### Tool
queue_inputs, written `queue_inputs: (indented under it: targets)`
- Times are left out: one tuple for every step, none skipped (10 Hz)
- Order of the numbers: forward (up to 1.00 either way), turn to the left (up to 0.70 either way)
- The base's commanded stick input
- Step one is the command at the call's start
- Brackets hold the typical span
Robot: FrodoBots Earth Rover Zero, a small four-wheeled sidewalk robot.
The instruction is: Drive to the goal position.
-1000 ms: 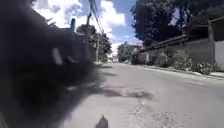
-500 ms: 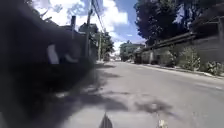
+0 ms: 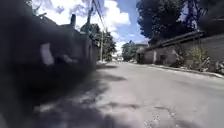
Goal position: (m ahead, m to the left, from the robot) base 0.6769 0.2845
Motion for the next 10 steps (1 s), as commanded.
queue_inputs:
  targets:
    - [1.00, 0.01]
    - [1.00, 0.01]
    - [1.00, 0.01]
    - [1.00, 0.01]
    - [1.00, 0.01]
    - [1.00, 0.01]
    - [1.00, 0.01]
    - [1.00, 0.01]
    - [1.00, 0.01]
    - [1.00, 0.01]
